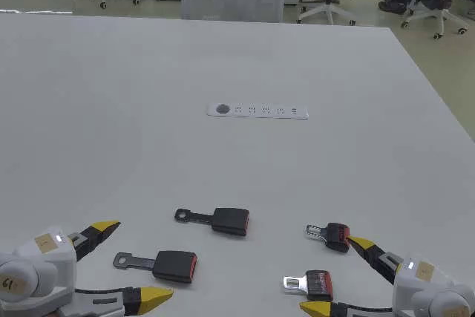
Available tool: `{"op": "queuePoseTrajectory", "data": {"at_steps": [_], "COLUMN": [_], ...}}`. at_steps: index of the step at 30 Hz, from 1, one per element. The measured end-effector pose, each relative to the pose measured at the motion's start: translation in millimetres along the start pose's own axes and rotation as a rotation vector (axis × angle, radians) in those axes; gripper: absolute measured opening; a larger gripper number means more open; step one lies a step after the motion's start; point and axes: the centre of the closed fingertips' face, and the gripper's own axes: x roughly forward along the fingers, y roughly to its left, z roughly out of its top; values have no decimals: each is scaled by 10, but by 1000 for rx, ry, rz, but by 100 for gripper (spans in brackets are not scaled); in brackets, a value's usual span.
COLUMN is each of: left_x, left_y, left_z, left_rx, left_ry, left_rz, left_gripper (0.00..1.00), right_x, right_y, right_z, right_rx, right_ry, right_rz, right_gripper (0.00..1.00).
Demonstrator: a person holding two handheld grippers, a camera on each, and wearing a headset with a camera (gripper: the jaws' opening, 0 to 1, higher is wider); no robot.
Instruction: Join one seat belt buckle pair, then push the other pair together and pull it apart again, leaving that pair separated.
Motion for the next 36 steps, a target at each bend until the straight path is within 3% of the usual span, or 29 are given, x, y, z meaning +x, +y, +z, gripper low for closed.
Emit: {"op": "queuePoseTrajectory", "data": {"at_steps": [12,36], "left_x": [-16,24], "left_y": [-26,42], "left_z": [49,-22], "left_rx": [9,12], "left_ry": [0,20], "left_rz": [2,-1], "left_gripper": [99,100], "right_x": [-9,0], "right_y": [27,-34], "right_z": [-11,-56], "right_rx": [-13,11], "right_ry": [8,10], "right_rz": [-2,-19], "right_gripper": [93,94]}}
